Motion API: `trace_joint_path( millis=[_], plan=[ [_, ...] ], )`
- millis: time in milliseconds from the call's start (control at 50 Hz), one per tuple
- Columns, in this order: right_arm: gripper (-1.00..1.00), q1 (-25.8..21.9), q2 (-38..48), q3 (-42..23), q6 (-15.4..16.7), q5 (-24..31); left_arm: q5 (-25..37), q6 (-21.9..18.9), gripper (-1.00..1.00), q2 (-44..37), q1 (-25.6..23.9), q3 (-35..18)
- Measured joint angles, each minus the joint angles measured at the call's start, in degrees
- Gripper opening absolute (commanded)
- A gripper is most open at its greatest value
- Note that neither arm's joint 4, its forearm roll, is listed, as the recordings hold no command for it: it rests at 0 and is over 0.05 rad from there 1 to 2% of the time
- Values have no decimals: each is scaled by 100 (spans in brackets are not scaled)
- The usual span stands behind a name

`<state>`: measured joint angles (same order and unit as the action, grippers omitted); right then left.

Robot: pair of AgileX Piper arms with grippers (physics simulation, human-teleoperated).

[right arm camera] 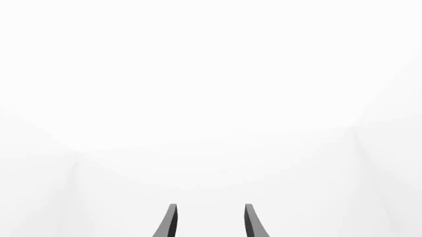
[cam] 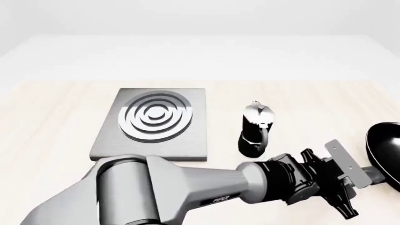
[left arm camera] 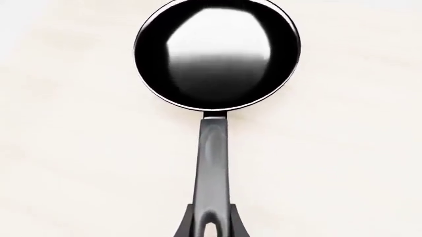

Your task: Put the frying pan on the stove.

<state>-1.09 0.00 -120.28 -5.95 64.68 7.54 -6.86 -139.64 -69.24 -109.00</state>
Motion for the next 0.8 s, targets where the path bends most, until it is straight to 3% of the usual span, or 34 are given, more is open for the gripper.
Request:
trace_joint_path(
  millis=[800],
  plan=[
    [100, -11, 0, 3, 29, 1, -244, -122, -100, 688, 227, 285]
  ],
)
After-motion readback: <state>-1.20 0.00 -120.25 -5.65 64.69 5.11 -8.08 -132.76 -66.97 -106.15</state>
